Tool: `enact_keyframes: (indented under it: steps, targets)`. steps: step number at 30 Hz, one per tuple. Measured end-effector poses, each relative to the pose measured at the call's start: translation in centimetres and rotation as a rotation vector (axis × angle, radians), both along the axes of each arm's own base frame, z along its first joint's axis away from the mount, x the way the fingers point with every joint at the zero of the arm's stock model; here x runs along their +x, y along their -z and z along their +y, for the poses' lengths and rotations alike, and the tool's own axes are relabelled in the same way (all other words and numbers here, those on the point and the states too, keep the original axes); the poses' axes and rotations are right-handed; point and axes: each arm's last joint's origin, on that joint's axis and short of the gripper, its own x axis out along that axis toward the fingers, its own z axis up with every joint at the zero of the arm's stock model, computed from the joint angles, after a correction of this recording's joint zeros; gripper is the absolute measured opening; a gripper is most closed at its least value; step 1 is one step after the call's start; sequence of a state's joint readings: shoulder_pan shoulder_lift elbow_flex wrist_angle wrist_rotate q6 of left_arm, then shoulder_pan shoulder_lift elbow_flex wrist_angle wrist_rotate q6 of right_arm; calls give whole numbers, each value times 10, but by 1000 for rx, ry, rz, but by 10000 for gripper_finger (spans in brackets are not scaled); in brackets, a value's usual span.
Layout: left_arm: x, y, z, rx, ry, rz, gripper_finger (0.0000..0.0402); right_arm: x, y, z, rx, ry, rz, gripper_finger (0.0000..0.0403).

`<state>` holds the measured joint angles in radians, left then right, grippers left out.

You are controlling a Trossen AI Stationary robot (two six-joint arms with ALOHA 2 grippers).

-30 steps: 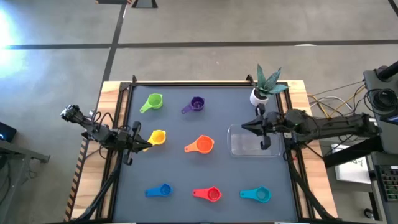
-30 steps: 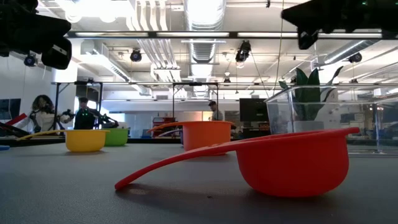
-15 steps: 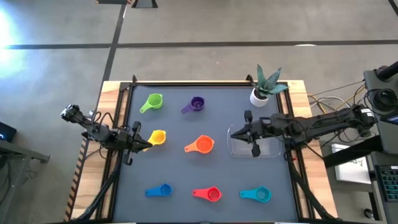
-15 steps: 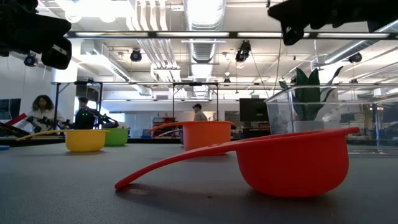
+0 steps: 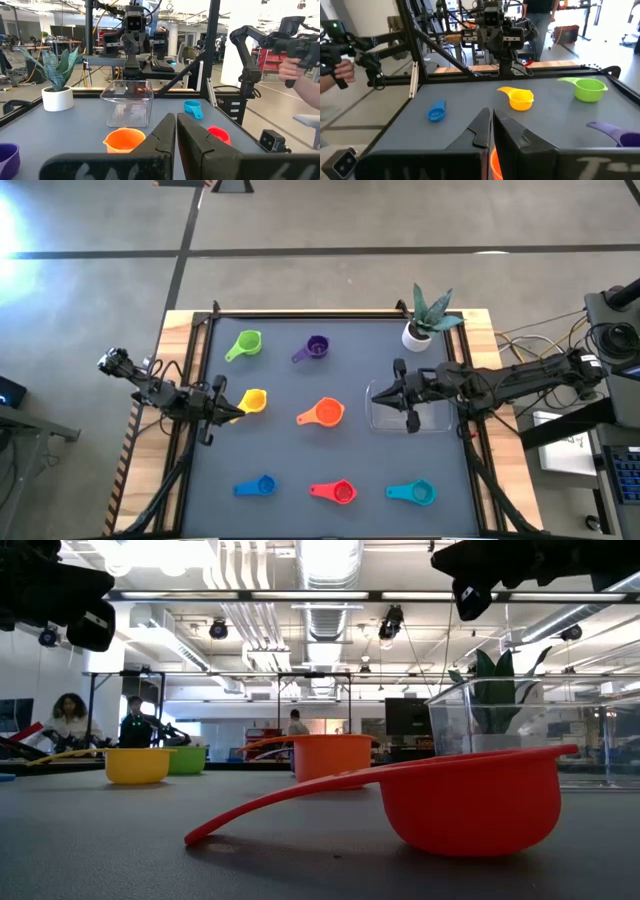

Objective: Nest measuring cups in basket
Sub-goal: Stack the green measuring cup on top of the orange measuring cup

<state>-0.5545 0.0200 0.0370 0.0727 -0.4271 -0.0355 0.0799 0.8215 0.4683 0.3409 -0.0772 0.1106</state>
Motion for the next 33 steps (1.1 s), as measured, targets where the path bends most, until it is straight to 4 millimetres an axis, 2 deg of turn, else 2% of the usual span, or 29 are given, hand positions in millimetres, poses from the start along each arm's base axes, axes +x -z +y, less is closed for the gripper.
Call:
enact_keyframes:
  steps: [15,20,25,29,33]
  targets:
    - [0,0,0,0,-1,-1,0,0,-1,3,18,-11,-8,9]
    - [-1,-3,3,-16,-70,11,0,-1,-1,3,28,-9,-7,9]
    - [-14,-42,15,-103,-203,130,0,0,-1,2,45,7,-5,9]
    - [-28,-74,27,-174,-377,213,1,0,-1,2,49,20,-3,9]
    - [-31,-99,31,-193,-481,260,16,0,-1,2,26,18,-7,9]
